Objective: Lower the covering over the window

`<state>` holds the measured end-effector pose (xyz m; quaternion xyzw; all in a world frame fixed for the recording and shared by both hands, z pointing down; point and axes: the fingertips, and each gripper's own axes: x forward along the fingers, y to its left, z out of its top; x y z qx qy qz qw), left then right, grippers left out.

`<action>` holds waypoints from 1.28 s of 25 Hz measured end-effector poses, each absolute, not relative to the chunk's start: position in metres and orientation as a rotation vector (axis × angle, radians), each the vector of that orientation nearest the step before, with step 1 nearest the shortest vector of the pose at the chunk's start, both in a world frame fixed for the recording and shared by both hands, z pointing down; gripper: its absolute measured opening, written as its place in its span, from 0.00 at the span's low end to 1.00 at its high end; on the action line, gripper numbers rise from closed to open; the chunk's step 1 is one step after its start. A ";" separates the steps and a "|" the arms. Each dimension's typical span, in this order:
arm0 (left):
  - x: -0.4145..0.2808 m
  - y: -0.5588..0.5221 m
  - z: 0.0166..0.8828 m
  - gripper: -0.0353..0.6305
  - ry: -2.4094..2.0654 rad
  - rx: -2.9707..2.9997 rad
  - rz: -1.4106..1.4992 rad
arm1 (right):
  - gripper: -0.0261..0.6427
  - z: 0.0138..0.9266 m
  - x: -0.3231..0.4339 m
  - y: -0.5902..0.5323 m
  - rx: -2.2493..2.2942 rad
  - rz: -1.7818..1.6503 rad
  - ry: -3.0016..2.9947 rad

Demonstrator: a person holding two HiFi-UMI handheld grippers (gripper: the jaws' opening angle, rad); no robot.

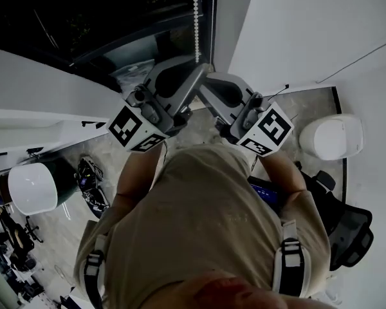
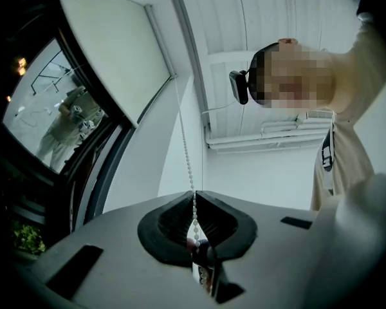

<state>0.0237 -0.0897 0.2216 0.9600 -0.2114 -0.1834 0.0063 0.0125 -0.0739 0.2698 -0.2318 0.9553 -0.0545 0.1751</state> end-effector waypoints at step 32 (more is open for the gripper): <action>-0.027 -0.085 0.223 0.10 -0.591 3.028 -0.575 | 0.06 0.266 -0.027 -0.073 -0.779 -0.136 2.688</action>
